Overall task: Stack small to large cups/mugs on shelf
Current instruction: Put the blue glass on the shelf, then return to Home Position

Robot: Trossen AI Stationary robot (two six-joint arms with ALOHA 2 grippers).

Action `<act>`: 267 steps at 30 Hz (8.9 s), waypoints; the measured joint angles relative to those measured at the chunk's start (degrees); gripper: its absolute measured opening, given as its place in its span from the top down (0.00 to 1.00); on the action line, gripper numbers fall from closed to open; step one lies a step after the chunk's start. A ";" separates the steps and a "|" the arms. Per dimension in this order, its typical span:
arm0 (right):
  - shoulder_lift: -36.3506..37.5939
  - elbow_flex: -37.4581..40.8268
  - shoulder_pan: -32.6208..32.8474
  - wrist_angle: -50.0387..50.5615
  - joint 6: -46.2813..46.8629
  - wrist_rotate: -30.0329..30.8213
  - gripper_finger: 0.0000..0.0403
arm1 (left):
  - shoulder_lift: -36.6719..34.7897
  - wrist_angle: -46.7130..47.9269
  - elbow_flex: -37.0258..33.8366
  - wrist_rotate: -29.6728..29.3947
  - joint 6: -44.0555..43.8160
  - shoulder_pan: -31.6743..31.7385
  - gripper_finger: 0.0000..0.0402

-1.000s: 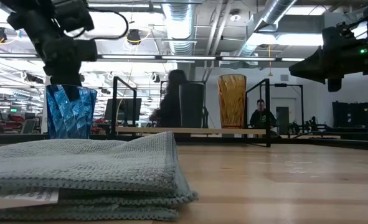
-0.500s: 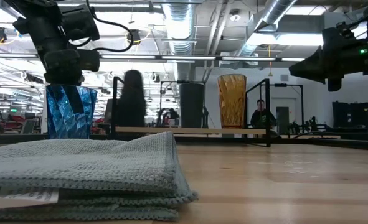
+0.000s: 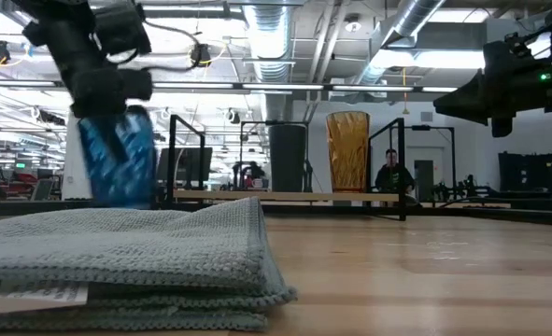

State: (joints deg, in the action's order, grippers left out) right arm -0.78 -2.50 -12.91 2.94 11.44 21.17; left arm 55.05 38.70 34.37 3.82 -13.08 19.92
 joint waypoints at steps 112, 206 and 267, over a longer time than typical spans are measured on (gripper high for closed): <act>-0.02 0.00 0.01 0.00 0.02 -0.12 0.72 | 54.84 21.97 66.58 0.21 24.76 22.80 0.99; -0.02 0.00 0.01 0.00 -1.44 -0.11 0.72 | 55.70 20.81 63.21 0.09 23.68 21.89 0.49; -0.32 -8.02 -21.92 1.50 -6.74 -21.65 0.72 | -25.12 -46.61 -13.46 7.41 10.54 26.05 0.40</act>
State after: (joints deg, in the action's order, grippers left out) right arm -1.10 -10.52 -34.83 4.44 4.71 -0.48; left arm 29.93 -7.91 20.91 11.23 -2.54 45.98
